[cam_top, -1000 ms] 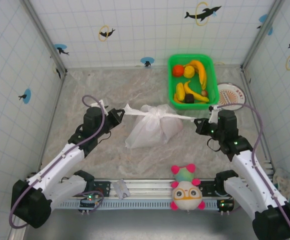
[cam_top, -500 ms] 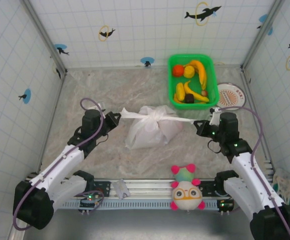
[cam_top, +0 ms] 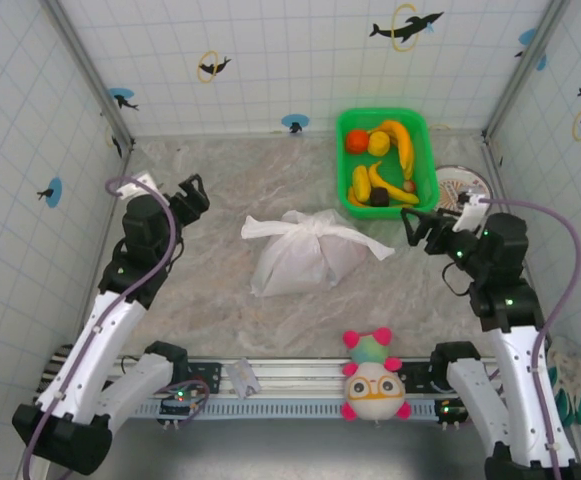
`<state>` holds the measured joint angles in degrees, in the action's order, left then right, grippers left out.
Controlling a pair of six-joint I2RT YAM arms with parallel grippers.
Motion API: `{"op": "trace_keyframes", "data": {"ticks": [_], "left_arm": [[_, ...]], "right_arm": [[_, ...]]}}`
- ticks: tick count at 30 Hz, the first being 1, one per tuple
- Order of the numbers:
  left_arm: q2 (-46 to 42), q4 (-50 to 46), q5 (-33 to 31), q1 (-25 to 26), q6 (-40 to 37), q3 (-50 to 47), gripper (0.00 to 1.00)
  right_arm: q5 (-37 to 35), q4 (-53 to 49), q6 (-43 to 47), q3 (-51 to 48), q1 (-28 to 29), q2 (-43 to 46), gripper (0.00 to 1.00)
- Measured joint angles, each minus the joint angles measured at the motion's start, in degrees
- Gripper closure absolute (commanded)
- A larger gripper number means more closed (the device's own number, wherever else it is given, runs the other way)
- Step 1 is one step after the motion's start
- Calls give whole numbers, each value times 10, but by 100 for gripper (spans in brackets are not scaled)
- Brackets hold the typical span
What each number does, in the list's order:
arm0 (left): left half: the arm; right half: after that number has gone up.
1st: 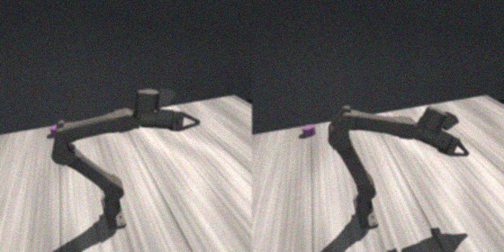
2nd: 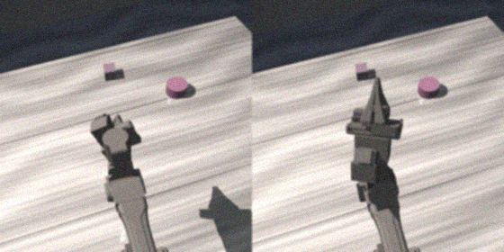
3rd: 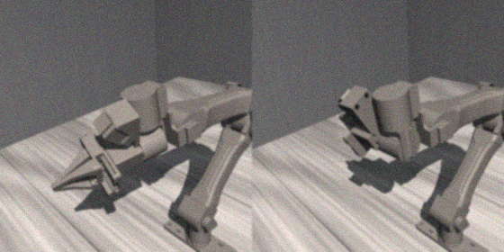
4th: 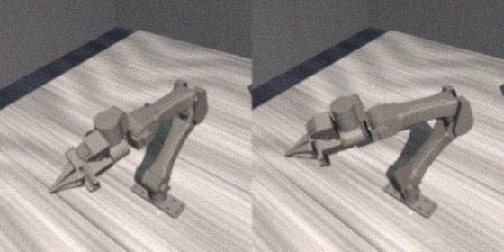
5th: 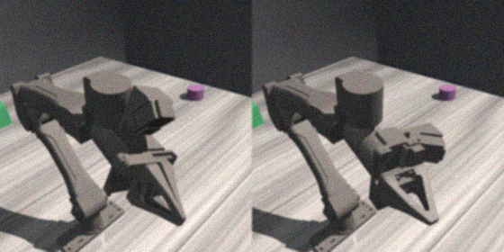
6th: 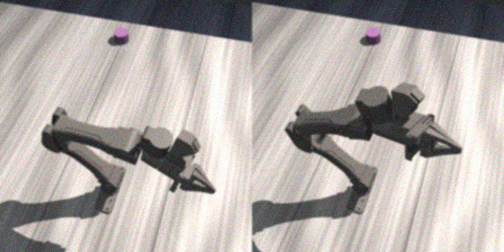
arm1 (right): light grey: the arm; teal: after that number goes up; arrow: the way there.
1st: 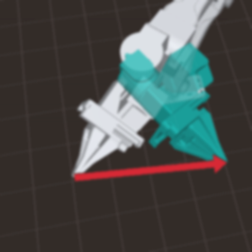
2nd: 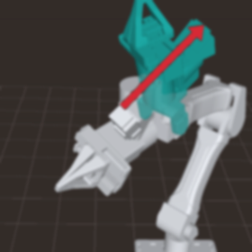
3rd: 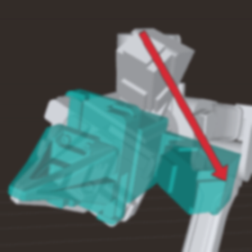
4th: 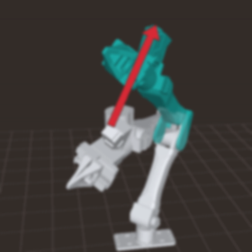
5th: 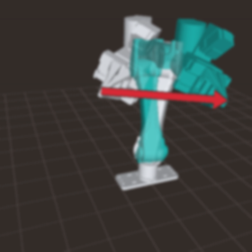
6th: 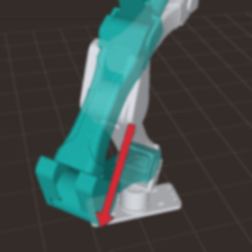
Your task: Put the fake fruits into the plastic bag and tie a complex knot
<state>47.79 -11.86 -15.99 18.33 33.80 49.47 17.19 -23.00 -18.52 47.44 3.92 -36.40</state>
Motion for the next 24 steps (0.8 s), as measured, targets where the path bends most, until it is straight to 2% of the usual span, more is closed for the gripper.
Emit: {"op": "trace_keyframes", "data": {"ticks": [3, 6, 10, 15, 19, 24], "left_arm": [[-35, 16, -116, 0, -39, -29, 3], [-69, 75, -231, -2, -86, -111, 3], [-58, 163, -311, -26, -153, -211, 3], [5, 240, -327, -83, -206, -269, 3], [49, 349, -285, -114, -244, -318, 3], [146, 433, -226, -123, -285, -336, 3]], "right_arm": [[-67, -1, 12, 3, -42, 1, 0], [-127, 37, 5, -57, -83, -2, 0], [-221, 101, -10, -186, -109, -30, 0], [-287, 203, -10, -270, -110, -114, 0], [-315, 334, 2, -290, -109, -204, 0], [-322, 507, 17, -292, -100, -329, 0]]}}
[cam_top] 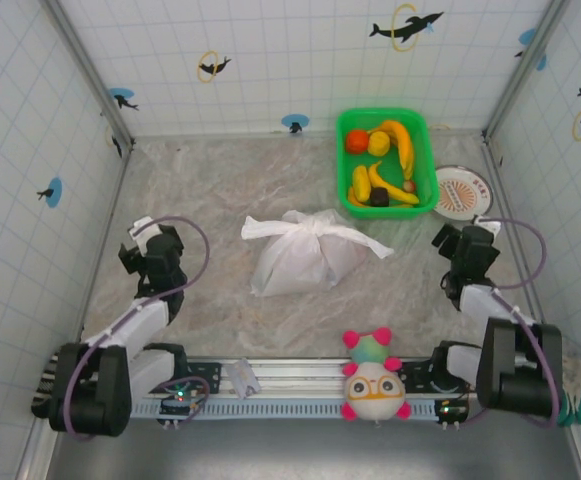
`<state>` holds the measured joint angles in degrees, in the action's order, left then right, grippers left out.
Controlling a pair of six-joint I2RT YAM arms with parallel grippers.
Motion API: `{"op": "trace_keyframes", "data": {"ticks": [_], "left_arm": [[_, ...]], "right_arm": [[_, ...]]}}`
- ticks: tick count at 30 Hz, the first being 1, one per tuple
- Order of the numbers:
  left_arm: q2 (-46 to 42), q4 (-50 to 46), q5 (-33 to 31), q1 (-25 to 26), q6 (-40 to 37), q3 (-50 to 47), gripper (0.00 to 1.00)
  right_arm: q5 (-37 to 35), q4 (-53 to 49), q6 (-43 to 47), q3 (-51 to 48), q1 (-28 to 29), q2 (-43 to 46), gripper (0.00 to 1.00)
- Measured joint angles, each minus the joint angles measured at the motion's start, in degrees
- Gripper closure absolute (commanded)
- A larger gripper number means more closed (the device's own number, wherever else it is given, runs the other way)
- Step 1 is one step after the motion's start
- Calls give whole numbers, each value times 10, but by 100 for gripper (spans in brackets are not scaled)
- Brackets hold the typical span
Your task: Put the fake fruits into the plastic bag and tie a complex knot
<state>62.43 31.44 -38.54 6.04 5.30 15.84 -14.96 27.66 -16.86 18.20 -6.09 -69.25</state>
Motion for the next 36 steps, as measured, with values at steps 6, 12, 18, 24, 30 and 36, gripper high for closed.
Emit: {"op": "trace_keyframes", "data": {"ticks": [6, 12, 18, 24, 30, 36], "left_arm": [[53, 125, 99, -14, -37, -22, 3], [153, 264, 210, -25, -56, -37, 3], [240, 343, 284, -35, -70, -37, 3], [241, 352, 302, -43, -69, -28, 2], [241, 355, 306, -43, -69, -28, 2], [241, 355, 306, -43, -69, -28, 2]], "right_arm": [[-7, 144, 58, 0, 52, -89, 0], [10, 287, 105, -38, 74, -151, 0], [20, 301, 111, -24, 64, -154, 0], [15, 298, 115, -19, 68, -154, 0], [3, 292, 120, -19, 78, -154, 0], [-2, 292, 121, -19, 80, -154, 0]]}}
